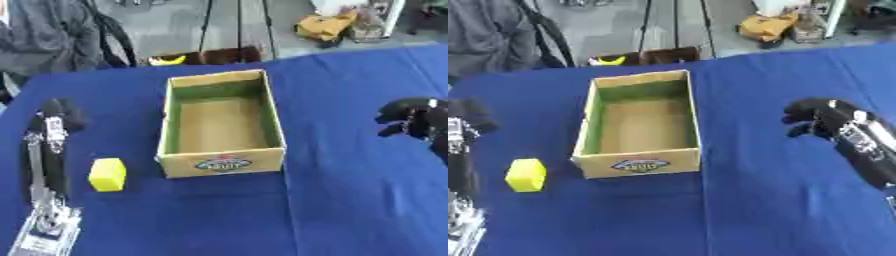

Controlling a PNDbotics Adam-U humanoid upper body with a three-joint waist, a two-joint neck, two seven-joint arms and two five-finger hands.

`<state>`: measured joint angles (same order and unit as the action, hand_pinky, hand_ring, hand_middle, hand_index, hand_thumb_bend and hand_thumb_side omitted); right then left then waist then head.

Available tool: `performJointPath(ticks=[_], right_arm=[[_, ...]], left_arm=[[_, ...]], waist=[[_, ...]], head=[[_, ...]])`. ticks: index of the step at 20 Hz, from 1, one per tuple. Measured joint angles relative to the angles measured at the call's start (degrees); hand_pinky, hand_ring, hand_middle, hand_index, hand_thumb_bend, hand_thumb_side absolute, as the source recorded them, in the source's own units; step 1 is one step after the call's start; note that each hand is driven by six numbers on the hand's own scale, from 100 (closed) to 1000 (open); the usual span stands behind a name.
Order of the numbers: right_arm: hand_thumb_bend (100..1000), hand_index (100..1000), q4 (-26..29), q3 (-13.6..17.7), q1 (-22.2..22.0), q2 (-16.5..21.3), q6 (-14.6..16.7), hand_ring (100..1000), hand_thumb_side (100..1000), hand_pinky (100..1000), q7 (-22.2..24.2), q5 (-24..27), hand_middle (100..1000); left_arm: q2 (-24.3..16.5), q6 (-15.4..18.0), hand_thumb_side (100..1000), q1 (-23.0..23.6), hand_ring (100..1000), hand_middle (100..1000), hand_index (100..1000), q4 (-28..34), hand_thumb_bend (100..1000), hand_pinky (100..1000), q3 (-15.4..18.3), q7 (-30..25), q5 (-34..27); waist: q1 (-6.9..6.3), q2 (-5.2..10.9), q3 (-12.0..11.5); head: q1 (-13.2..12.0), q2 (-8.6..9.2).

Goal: Pick up objects on the table and place them in the box.

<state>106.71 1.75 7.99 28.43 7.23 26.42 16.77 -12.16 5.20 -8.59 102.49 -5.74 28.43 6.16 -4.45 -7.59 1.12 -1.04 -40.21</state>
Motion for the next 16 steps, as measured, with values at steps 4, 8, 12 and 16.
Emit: performJointPath(ticks=[4,8,12,16], right_arm=[[100,826,0.00,0.00,0.00,0.00,0.00,786,782,708,0.00,0.00,757],[100,827,0.00,0.00,0.00,0.00,0.00,786,782,708,0.00,0.00,757],[100,827,0.00,0.00,0.00,0.00,0.00,786,782,708,0.00,0.00,757],[100,827,0.00,0.00,-0.03,0.00,0.00,786,782,709,0.00,0.00,757]], left_arm=[[-0.01,-0.06,894,0.00,556,566,728,0.01,279,625,0.01,-0.17,0.02],[-0.02,-0.02,892,0.00,556,566,729,0.01,281,625,0.01,-0.25,0.02],[-0.47,-0.08,788,0.00,561,570,736,0.01,368,631,0.04,-0.47,0.14],[-2.25,-1.87,505,-0.31,616,615,787,0.02,465,680,0.40,-3.65,2.15]], waist=[[0.00,0.00,0.00],[0.00,0.00,0.00],[0.00,0.00,0.00],[0.00,0.06,0.04]], head=[[-0.04,0.00],[-0.05,0.00],[-0.05,0.01],[-0.05,0.02]])
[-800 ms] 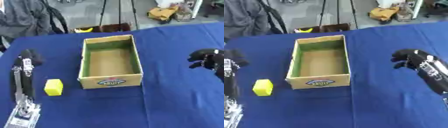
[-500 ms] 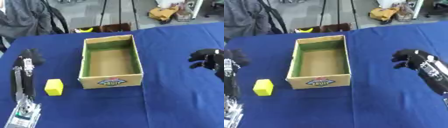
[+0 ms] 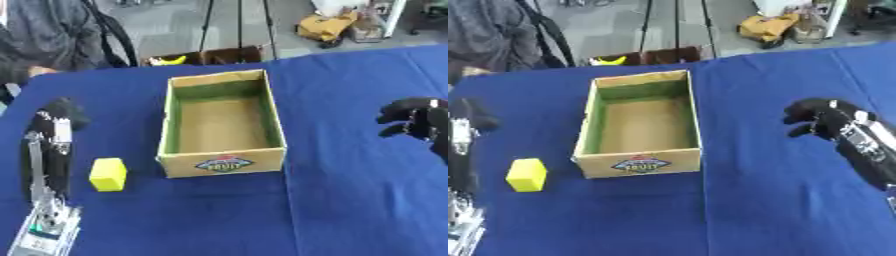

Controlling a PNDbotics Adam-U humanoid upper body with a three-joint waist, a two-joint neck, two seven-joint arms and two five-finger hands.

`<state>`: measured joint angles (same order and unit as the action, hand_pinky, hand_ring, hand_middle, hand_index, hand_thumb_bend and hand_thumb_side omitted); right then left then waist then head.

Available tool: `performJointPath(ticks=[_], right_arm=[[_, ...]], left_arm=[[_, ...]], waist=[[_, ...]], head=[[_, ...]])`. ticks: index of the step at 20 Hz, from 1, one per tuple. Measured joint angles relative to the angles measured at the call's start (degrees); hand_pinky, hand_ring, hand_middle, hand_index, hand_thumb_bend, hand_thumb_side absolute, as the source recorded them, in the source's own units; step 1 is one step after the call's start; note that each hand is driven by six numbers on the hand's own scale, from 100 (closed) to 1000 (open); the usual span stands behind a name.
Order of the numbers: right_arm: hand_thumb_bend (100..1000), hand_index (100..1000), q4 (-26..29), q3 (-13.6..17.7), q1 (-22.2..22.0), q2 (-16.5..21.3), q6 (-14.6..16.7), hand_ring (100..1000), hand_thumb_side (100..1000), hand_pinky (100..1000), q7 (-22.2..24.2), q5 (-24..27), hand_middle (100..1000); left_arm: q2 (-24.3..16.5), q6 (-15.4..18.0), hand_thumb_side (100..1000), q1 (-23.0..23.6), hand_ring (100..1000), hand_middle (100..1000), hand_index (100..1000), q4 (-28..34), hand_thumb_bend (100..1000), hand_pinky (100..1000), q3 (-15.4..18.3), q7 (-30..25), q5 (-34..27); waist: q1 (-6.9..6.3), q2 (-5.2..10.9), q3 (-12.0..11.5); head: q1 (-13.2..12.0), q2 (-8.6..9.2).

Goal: Pick up objects on the table and place them in the box.

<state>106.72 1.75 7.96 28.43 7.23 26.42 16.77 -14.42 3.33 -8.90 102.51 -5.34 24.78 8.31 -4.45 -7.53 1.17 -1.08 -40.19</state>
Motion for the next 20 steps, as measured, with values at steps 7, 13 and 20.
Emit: performJointPath(ticks=[7,13,20], right_arm=[[100,827,0.00,0.00,-0.62,0.01,-0.02,787,783,708,0.02,0.00,757],[100,827,0.00,-0.04,-0.95,0.08,-0.19,786,780,708,0.25,0.00,757],[100,828,-0.01,-0.39,-0.96,0.12,-0.13,787,783,708,0.46,0.01,757]], left_arm=[[-12.31,-12.17,409,-2.95,671,705,872,0.48,395,703,1.79,-24.31,12.74],[-23.63,-14.75,466,-9.16,719,749,898,-0.17,754,721,0.92,-49.19,21.19],[-30.70,-9.94,481,-19.03,752,773,912,-9.15,927,735,-3.71,-69.49,26.31]], waist=[[-0.36,1.10,0.09],[-0.40,1.61,0.43],[-0.81,1.89,1.25]], head=[[0.01,0.00],[0.14,0.00],[0.13,0.49]])
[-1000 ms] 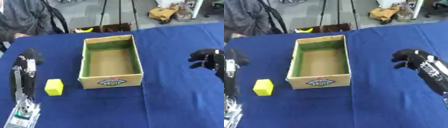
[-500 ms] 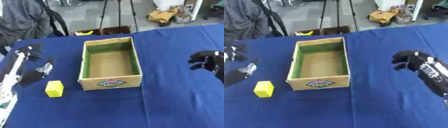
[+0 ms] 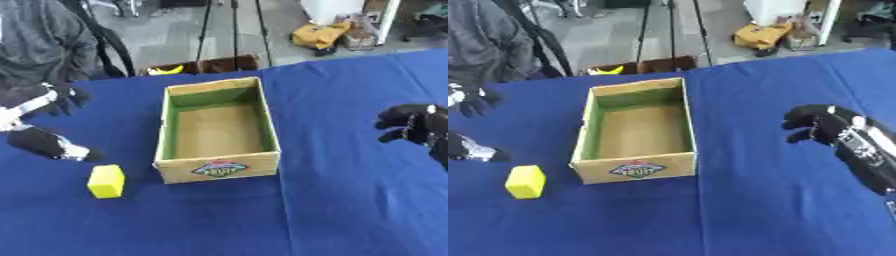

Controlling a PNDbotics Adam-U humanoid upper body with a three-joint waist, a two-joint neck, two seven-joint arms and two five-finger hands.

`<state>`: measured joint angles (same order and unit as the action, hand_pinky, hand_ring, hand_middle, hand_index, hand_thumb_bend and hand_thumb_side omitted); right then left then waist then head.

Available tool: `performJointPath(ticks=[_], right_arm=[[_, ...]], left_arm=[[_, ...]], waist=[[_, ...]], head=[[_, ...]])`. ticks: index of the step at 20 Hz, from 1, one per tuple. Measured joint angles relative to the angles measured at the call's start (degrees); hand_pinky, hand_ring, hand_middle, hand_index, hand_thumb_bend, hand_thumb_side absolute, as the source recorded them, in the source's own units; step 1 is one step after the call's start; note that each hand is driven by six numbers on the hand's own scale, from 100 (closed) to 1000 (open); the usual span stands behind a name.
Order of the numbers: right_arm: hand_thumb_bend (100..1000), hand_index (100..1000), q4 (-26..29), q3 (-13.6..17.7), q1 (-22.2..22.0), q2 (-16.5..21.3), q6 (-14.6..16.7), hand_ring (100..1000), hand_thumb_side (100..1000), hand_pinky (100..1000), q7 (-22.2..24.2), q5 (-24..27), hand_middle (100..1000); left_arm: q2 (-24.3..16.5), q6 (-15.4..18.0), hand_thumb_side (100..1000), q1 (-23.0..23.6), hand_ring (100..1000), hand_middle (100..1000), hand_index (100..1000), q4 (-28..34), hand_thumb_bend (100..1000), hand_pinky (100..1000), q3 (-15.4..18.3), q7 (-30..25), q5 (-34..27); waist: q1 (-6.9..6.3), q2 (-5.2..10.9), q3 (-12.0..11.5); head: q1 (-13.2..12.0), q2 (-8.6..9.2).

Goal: Pick up objects on the table and place them in the box.

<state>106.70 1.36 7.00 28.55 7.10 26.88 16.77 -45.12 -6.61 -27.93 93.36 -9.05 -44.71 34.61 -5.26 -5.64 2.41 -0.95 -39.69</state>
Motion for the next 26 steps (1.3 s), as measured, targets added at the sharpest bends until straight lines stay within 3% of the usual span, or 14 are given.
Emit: performJointPath(ticks=[4,10,15,18,24,26], right_arm=[[100,828,0.00,-0.01,-0.01,0.01,-0.03,786,783,708,0.22,0.00,757],[100,828,-0.01,-0.03,-0.01,0.03,-0.11,787,783,708,0.32,0.00,757],[100,828,-0.01,-0.03,-0.01,0.03,-0.11,787,783,708,0.33,0.00,757],[100,828,-0.01,-0.03,-0.01,0.03,-0.11,787,783,709,0.33,0.00,757],[100,828,-0.02,-0.03,-0.01,0.03,-0.18,786,784,709,0.40,0.00,757],[100,828,-0.02,-0.03,-0.01,0.03,-0.19,786,783,708,0.41,0.00,757]], left_arm=[[0.43,3.12,489,-4.49,762,775,912,-8.18,966,740,-2.38,-4.07,1.76],[3.05,7.58,489,-7.74,759,769,907,-16.73,998,739,-4.89,-5.04,4.04],[4.71,10.17,474,-8.50,757,766,904,-20.27,976,740,-6.25,-4.71,5.77],[5.21,11.27,448,-8.65,750,758,899,-21.84,896,739,-6.68,-4.70,6.47],[6.15,13.23,438,-8.78,743,750,894,-24.05,887,736,-7.98,-4.62,6.93],[6.56,13.77,429,-8.81,740,746,891,-24.48,840,735,-8.40,-4.50,7.07]], waist=[[-0.09,0.02,0.41],[-0.25,0.03,0.68],[-0.25,0.03,0.76],[-0.25,0.03,0.79],[-0.27,0.03,0.79],[-0.27,0.03,0.79]], head=[[0.00,0.04],[0.00,0.44],[0.01,0.49],[0.02,0.49],[0.04,0.49],[0.04,0.49]])
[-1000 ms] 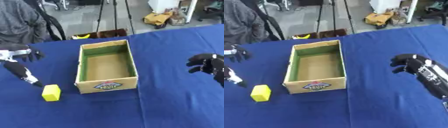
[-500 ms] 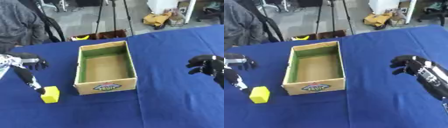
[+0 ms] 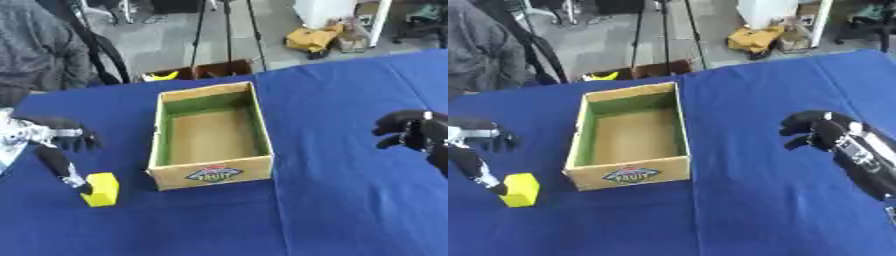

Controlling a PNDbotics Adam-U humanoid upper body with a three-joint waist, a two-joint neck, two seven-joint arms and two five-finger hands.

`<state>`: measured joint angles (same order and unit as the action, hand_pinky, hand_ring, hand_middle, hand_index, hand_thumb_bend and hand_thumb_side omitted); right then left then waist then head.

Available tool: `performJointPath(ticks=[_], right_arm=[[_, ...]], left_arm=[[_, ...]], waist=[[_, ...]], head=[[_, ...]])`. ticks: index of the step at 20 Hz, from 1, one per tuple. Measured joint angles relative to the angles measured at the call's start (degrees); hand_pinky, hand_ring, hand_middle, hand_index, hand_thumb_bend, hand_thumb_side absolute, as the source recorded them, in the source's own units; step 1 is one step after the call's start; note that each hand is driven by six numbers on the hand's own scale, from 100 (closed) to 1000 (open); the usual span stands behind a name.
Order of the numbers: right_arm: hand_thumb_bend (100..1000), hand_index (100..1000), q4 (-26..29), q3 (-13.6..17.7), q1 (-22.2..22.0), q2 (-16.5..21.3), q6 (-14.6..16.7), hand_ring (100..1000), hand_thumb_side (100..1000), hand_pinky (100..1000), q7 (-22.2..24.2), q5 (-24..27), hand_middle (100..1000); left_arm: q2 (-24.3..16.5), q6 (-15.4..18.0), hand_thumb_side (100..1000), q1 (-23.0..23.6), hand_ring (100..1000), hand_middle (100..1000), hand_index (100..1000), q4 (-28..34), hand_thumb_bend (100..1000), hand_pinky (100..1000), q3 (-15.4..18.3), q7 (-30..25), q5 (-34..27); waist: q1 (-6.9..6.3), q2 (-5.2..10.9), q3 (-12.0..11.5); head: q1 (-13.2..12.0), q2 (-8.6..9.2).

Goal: Pick up objects on the table and place them in the box.

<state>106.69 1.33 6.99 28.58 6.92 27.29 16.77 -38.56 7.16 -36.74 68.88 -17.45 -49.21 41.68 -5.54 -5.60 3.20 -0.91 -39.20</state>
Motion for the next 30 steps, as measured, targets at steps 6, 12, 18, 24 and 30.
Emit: performJointPath(ticks=[6,12,18,24,30], right_arm=[[100,827,0.00,0.00,0.00,0.00,0.00,786,783,708,0.00,0.00,757],[100,827,0.00,0.00,0.00,0.00,-0.02,786,782,708,0.02,0.00,757],[100,827,0.00,0.00,0.00,0.00,-0.03,786,782,709,0.03,0.00,757],[100,827,-0.01,0.00,0.00,0.00,-0.07,786,782,708,0.07,0.00,757],[100,828,-0.01,0.00,-0.01,0.00,-0.12,786,782,709,0.12,0.00,757]], left_arm=[[0.83,1.22,409,-0.01,736,742,888,-1.10,759,733,-1.24,0.11,0.13],[1.00,2.03,414,0.47,733,740,887,-1.67,759,734,-2.31,-0.71,-0.10],[1.00,2.57,401,0.96,726,732,881,-1.67,727,732,-3.33,-1.96,-0.84],[1.00,2.58,359,1.73,717,721,872,-2.18,606,728,-3.54,-2.41,-0.69],[1.01,2.56,309,2.53,675,680,845,-3.50,458,701,-3.50,-1.80,-0.07]], waist=[[0.00,0.00,0.08],[-0.07,0.01,0.28],[-0.09,0.04,0.30],[-0.11,0.11,0.34],[-0.11,0.14,0.35]], head=[[0.00,0.00],[0.02,0.00],[0.02,0.00],[0.03,0.00],[0.07,0.00]])
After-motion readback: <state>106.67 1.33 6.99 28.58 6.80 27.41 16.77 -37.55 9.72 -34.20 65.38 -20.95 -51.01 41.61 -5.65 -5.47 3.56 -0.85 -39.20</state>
